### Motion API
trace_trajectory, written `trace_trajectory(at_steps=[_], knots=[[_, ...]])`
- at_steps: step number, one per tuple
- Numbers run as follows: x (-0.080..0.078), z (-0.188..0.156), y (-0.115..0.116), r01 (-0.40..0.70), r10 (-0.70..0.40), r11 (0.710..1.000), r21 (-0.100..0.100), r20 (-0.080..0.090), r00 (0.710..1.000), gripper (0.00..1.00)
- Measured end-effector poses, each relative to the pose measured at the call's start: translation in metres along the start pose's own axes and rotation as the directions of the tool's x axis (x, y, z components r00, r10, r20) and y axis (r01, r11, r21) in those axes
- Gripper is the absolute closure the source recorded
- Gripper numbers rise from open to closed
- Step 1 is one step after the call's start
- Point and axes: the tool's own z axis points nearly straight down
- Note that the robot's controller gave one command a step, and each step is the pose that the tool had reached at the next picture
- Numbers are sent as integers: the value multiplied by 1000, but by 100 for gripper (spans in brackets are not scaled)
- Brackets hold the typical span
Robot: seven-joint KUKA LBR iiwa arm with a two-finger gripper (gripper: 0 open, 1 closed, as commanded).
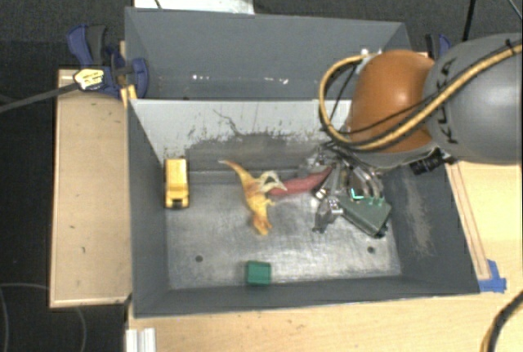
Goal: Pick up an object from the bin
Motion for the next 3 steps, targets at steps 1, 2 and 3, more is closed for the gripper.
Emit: trace_trajectory(at_steps=[1, 2, 3], knots=[[-2, -4, 0, 0, 0, 1000, 0, 8, 1000, 0], [-9, 6, -7, -32, 32, 999, -2, 13, 999, 0], [-20, 51, -32, -278, 279, 960, -8, 13, 960, 0]])
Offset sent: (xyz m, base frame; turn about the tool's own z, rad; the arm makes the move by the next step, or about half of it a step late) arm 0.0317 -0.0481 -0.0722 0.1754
